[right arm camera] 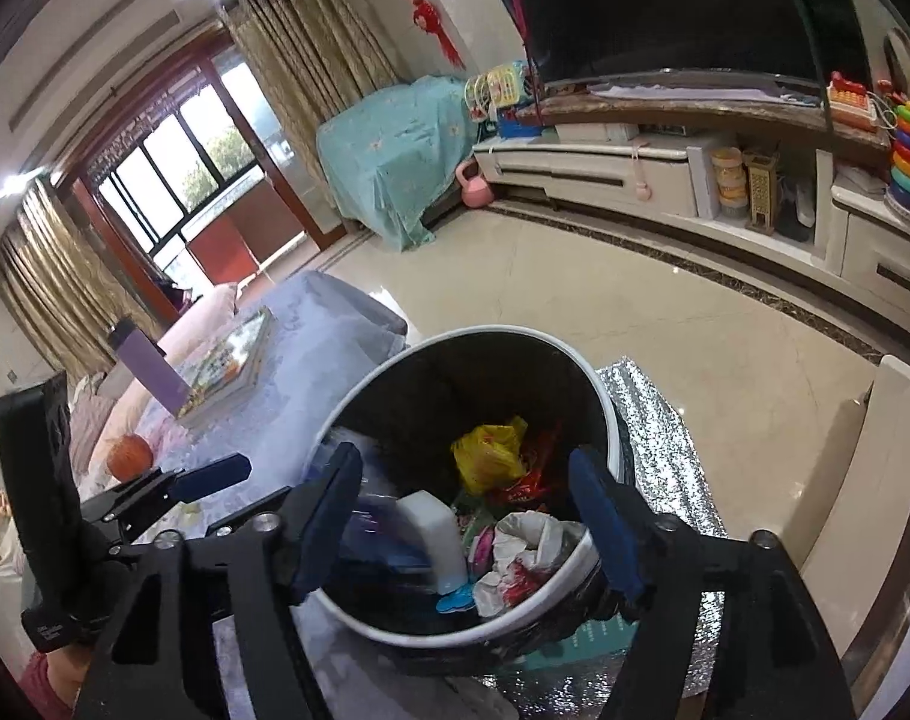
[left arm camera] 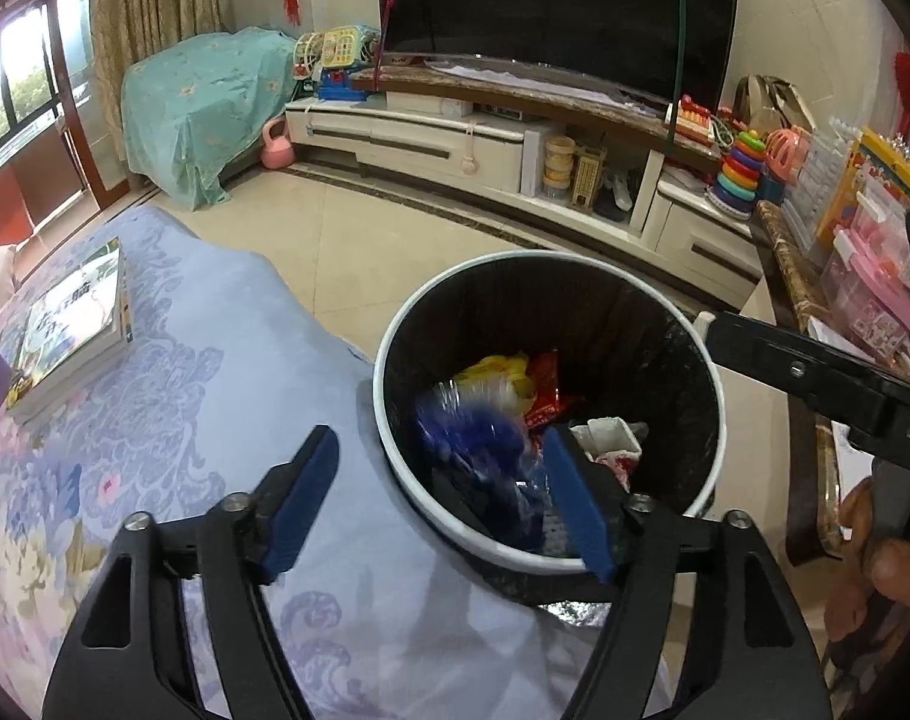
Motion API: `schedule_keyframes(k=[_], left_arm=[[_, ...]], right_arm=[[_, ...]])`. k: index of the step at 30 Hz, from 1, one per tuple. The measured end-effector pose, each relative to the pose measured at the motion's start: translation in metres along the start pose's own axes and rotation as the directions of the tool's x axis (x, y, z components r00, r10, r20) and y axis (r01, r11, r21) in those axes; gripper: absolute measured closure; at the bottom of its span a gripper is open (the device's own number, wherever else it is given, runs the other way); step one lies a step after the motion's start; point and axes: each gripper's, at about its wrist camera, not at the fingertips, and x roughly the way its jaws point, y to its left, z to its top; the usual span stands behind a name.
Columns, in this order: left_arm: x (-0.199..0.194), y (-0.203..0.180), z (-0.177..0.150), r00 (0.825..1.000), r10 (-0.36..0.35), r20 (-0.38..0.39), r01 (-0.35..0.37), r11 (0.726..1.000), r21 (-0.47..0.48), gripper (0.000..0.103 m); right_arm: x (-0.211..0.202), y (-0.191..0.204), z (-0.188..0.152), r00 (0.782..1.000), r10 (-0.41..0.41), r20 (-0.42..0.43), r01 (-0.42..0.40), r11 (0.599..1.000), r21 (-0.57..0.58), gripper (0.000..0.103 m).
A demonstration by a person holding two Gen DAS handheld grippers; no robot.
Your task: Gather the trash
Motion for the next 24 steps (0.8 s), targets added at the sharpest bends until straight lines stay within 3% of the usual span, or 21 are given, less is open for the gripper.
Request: schedule_keyframes(k=[7, 17, 24], left_arm=[[-0.024, 0.007, -0.015, 0.999, -0.008, 0.045, 0.009, 0.999, -0.035, 0.029], [-0.076, 0.023, -0.080, 0.993, -0.022, 0.120, 0.040, 0.988, -0.151, 0.027], [-0.118, 0.031, -0.108, 0.979, -0.016, 0.206, 0.056, 0.980, -0.191, 0.027]], right_arm=[[-0.030, 0.006, -0.015, 0.998, 0.003, 0.062, -0.006, 0.999, 0.040, 0.021], [-0.057, 0.029, -0.059, 0.995, 0.010, 0.099, -0.013, 0.999, 0.038, 0.009], [-0.082, 0.053, -0.086, 0.990, -0.016, 0.143, 0.015, 1.000, 0.006, 0.008]])
